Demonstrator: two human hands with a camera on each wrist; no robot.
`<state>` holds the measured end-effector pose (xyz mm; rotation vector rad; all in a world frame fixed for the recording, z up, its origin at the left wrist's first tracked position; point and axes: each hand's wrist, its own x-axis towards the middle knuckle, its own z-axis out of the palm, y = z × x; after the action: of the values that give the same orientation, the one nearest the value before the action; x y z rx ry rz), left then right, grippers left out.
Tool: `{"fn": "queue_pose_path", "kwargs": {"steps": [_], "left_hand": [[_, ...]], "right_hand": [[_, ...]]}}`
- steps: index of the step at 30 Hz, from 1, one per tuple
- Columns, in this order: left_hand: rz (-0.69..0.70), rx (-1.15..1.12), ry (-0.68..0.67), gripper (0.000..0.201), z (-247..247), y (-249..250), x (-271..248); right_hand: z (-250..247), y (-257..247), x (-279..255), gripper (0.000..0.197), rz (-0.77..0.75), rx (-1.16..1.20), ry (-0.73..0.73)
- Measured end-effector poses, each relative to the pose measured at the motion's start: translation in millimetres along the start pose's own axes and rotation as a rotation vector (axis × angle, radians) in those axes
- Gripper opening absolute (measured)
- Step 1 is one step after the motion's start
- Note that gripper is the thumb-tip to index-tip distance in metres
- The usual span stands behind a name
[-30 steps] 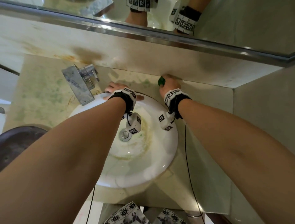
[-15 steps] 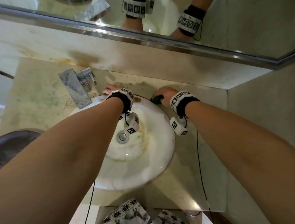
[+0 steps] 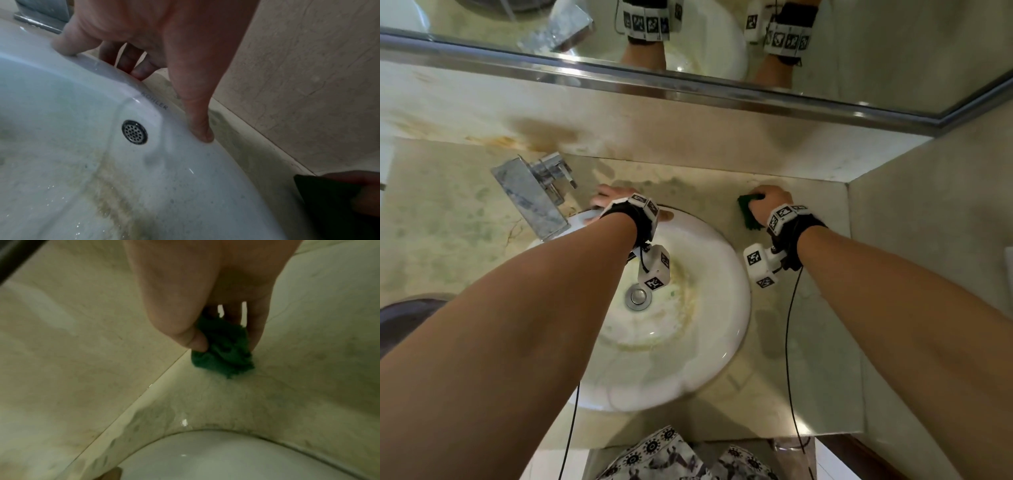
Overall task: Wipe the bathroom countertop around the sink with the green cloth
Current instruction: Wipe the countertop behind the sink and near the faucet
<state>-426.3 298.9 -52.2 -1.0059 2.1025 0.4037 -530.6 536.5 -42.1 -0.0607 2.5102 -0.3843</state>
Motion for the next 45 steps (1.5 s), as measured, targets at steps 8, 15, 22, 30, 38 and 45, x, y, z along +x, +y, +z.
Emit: {"fn": "queue_pose_path", "kwargs": {"steps": [8, 15, 22, 30, 38, 45], "left_hand": [[0.02, -0.007, 0.093, 0.135, 7, -2, 11], [0.029, 0.006, 0.171, 0.127, 10, 2, 12], [-0.024, -0.008, 0.128, 0.135, 7, 4, 13], [0.002, -0.02, 0.152, 0.127, 7, 4, 11], [-0.015, -0.017, 0.133, 0.129, 10, 5, 19], [-0.016, 0.022, 0.137, 0.142, 17, 8, 36]], "right_hand": [[22, -17, -5, 0.042, 0.075, 0.089, -0.043], [30, -72, 4, 0.043, -0.056, 0.077, -0.125], [39, -109, 7, 0.041, -0.12, 0.193, -0.175], [7, -66, 10, 0.041, 0.015, -0.13, 0.0], [38, -73, 12, 0.033, 0.023, -0.01, -0.045], [54, -112, 12, 0.036, -0.122, -0.015, -0.032]]}}
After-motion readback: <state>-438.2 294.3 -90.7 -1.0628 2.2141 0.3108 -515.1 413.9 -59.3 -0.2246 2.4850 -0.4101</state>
